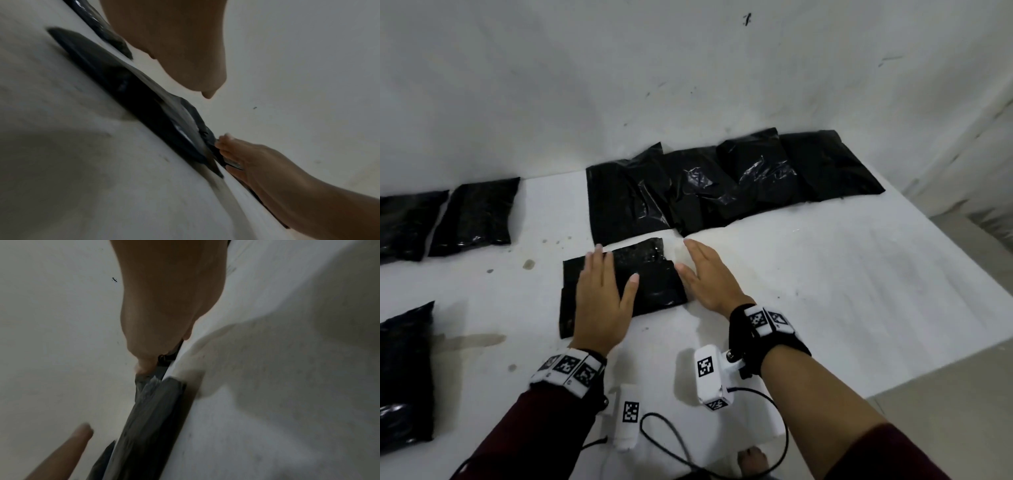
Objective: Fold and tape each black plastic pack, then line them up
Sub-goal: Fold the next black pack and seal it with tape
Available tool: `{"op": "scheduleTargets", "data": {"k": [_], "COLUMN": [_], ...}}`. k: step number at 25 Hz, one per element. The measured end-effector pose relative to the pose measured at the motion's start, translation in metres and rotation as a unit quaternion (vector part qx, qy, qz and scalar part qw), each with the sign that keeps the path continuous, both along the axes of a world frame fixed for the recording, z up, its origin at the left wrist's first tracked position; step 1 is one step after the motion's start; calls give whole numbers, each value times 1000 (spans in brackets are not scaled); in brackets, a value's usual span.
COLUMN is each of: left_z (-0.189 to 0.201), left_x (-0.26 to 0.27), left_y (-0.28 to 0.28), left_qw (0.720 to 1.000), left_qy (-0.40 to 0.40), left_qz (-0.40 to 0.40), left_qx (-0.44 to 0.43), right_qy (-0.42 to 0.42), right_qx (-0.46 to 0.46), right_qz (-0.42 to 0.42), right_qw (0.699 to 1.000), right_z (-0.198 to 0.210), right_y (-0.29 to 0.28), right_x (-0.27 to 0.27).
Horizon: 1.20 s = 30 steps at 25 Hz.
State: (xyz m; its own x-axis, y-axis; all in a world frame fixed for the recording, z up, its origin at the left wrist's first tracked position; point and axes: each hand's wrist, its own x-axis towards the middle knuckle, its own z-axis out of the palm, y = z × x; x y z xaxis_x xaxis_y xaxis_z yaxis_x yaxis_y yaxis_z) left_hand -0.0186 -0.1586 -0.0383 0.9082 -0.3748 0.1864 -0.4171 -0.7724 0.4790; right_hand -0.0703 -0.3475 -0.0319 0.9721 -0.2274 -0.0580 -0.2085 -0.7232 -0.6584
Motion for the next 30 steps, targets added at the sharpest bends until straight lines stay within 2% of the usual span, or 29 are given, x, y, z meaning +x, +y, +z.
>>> {"op": "scheduleTargets", "data": {"k": [2, 5, 7, 10, 13, 17, 25, 27, 28, 30], "left_z": [3, 0, -8, -24, -36, -38, -34, -33, -33, -33], "left_x": [-17, -37, -46, -52, -56, -57, -54, -53, -54, -53], "left_y": [-43, -109, -144, -180, -190, -192, -195, -195, -195, -195], "left_qw": [997, 986, 981, 974, 975, 977, 969, 968, 968, 969], "left_qy": [-2, 32, 64, 112, 87, 74, 90, 94, 93, 93], "left_qz": [-75, -164, -176, -150, -124, -115, -105, -107, -107, -105], "left_qx": [0, 19, 55, 129, 164, 165, 205, 207, 207, 205], "right_qy": [-8, 57, 108, 150, 158, 138, 134, 74, 25, -20], "right_qx": [-89, -173, -208, -249, -253, -239, -191, -200, -225, -251], "right_qz": [-1, -7, 12, 73, 116, 137, 80, 69, 61, 30], "right_qw": [996, 983, 972, 954, 947, 951, 969, 975, 972, 967], "right_z": [1, -1, -2, -4, -7, -10, -13, -17, -19, -21], "right_y": [-31, -84, -113, -144, -160, -175, -201, -196, -192, -189], "right_x": [-9, -23, -34, -47, -54, -55, -71, -69, -66, -56]}}
